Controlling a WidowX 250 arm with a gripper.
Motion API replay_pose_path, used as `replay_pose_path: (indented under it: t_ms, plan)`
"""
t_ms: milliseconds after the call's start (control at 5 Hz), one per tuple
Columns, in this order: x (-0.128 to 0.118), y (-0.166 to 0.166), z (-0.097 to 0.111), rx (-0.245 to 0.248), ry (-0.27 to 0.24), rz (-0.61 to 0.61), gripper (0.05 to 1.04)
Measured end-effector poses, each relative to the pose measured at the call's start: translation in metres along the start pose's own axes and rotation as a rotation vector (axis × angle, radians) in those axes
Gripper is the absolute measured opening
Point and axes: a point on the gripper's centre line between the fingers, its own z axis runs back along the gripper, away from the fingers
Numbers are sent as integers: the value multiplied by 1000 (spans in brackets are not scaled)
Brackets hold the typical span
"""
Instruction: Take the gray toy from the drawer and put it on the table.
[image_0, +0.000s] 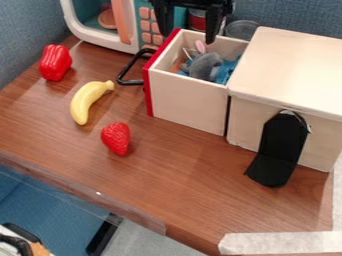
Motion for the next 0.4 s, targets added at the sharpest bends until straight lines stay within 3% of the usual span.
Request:
replay_pose_path:
  t_ms: [400]
  plan:
    - [7, -14, -31, 3, 71, -4, 999]
